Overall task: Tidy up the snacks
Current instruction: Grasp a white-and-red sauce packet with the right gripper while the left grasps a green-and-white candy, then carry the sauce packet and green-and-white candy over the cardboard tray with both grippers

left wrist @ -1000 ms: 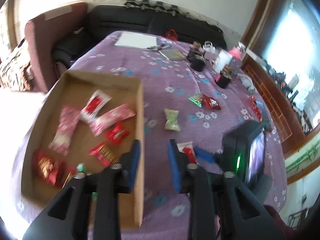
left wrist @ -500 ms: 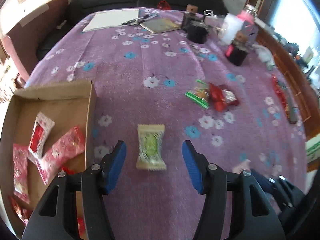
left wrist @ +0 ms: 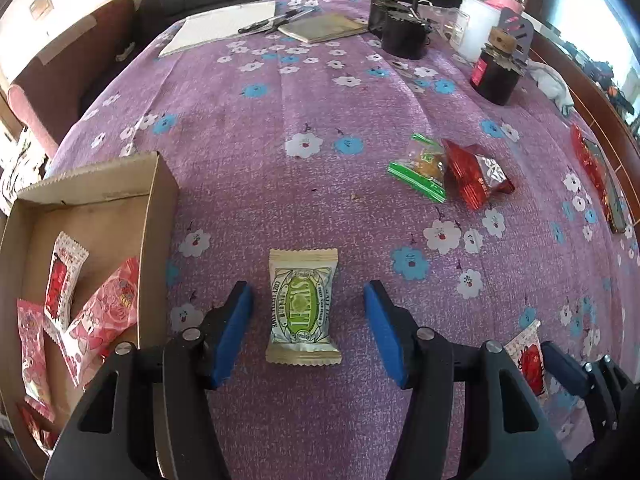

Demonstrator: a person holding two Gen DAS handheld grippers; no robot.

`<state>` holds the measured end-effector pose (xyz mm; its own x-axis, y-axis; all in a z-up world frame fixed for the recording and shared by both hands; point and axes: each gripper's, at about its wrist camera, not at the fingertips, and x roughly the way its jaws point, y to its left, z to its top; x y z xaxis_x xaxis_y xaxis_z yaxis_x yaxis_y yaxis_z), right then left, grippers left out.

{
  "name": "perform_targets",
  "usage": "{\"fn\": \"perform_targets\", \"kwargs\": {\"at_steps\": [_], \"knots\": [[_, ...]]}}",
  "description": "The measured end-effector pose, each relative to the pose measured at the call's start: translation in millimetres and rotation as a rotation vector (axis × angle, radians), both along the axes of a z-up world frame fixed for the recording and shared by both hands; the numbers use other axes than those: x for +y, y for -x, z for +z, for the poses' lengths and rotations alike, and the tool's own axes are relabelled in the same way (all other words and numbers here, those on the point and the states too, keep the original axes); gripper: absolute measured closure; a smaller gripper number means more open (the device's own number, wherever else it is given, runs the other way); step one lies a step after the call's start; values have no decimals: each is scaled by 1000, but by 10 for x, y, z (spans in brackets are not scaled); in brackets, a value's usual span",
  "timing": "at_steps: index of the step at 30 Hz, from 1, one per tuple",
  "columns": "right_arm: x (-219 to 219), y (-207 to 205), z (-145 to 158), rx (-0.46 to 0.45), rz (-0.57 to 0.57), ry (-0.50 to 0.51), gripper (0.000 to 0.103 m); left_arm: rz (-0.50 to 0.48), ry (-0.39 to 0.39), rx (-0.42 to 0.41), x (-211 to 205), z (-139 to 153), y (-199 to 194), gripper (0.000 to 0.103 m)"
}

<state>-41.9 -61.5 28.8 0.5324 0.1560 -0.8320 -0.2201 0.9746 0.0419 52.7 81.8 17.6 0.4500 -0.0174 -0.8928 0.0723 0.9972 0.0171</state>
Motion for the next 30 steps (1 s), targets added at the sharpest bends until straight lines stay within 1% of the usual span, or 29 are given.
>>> {"fn": "perform_targets", "kwargs": {"at_steps": [1,3,4,5,6,10,15,18,21,26,30], "knots": [[11,7,-3,-3,0,12,57,-8,8,-5,-3,1,1,55],[37,35,-7,-10,1,33,57,-25,7,-23,-25,13,27,79],[46,48,-9,-14,1,41,58,-31,9,-24,-40,17,39,79],[47,52,-10,-16,1,46,61,-32,5,-24,-49,19,44,80],[43,60,-3,-18,-1,44,70,-32,8,-25,-55,24,60,81],[-35,77,38,-4,-19,0,71,-30,69,-29,-22,87,144,81],[-107,142,194,-26,-21,-63,71,-36,171,-62,83,354,385,81],[-78,168,283,-32,-11,-85,71,-34,208,-80,181,487,515,81],[10,193,358,-40,4,-86,71,-27,222,-97,315,599,626,81],[226,245,440,-54,42,-89,71,6,215,-129,650,732,776,81],[424,273,485,-54,79,-97,71,66,207,-154,1011,772,874,81]]}}
